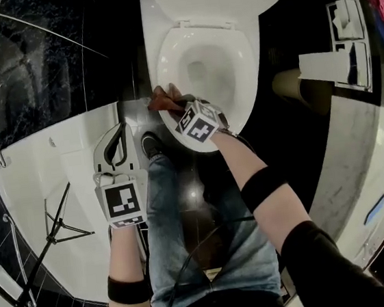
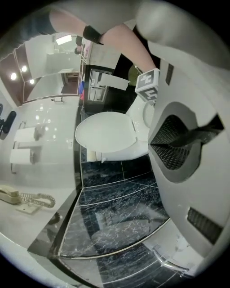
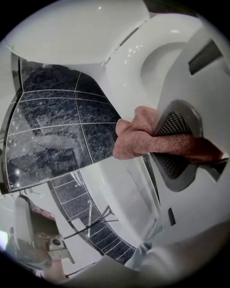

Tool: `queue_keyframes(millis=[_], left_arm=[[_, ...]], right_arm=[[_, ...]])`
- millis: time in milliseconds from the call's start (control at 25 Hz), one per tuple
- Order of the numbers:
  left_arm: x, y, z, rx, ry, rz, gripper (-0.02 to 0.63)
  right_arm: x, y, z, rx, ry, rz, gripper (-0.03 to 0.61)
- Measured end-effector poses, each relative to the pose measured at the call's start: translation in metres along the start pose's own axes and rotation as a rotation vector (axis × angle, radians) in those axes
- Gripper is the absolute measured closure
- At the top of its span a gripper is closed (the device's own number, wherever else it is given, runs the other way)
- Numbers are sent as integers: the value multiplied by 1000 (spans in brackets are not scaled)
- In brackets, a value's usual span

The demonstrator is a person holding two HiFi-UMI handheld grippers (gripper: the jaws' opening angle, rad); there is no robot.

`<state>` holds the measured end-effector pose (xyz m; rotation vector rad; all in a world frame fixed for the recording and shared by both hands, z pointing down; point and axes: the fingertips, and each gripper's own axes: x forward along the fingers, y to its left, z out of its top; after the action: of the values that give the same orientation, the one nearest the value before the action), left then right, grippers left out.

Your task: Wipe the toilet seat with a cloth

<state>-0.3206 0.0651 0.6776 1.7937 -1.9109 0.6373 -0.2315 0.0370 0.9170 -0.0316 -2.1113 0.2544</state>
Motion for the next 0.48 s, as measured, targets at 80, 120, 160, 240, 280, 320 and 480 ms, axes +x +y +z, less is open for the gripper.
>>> queue_keyframes(millis=[80, 120, 160, 240, 280, 320, 480], left_arm=[[-6, -12, 1, 17, -6, -11, 614], [-8, -19, 2, 29, -10, -19, 614], [-11, -26, 3, 38, -13, -26, 614], [-17, -39, 6, 35, -15, -32, 614], [-19, -46, 8, 19, -13, -28, 614], [-22, -53, 10, 7, -11, -26, 614], [-27, -78, 14, 69, -15, -72, 614]], right_arm=[[-7, 23, -23, -17, 32, 27, 474], [-12, 32, -34, -22, 46, 37, 474], [-17, 41, -45, -25, 59, 47, 474], [-29, 56, -67, -30, 86, 65, 474], [-35, 63, -79, -32, 100, 73, 474], [-42, 70, -90, -36, 112, 80, 474], [-64, 83, -131, -68, 153, 81, 474]])
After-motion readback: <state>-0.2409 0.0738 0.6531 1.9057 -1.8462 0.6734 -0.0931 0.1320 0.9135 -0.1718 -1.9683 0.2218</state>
